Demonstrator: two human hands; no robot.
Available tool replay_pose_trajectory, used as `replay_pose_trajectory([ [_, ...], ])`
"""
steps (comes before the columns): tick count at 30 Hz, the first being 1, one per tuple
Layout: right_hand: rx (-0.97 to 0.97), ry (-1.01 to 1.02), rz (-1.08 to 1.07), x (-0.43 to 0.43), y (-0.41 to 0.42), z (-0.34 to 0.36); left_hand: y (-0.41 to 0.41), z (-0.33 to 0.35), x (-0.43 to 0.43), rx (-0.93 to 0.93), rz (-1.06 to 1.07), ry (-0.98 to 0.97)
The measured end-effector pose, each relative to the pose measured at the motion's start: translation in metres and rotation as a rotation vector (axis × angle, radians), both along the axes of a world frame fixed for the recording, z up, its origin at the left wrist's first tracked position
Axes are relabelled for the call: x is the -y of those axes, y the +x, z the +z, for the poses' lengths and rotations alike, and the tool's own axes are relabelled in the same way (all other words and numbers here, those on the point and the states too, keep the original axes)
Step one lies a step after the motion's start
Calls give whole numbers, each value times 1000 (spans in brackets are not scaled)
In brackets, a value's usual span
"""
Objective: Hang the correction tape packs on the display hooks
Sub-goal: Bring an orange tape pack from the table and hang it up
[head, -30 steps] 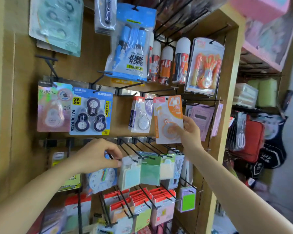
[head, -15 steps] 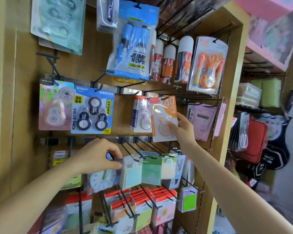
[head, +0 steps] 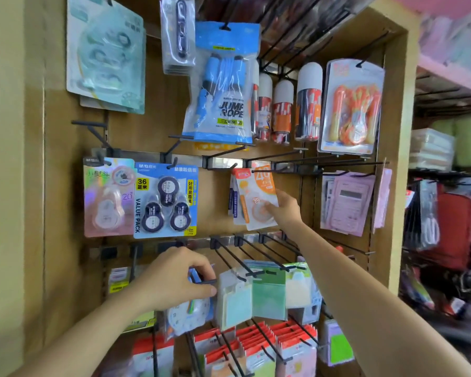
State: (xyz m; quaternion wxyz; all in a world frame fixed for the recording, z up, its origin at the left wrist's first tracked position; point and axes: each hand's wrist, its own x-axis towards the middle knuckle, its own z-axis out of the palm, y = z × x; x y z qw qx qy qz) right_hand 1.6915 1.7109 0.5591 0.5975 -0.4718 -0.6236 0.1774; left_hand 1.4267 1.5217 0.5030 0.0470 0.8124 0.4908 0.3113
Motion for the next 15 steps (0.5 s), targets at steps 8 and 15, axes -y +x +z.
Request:
replay_pose_trajectory([
  [8,156,62,-87,34,24,-31,1,5,2,-21,16,0],
  [15,333,231,27,143,48,-49,5,6,14,-269,54,227],
])
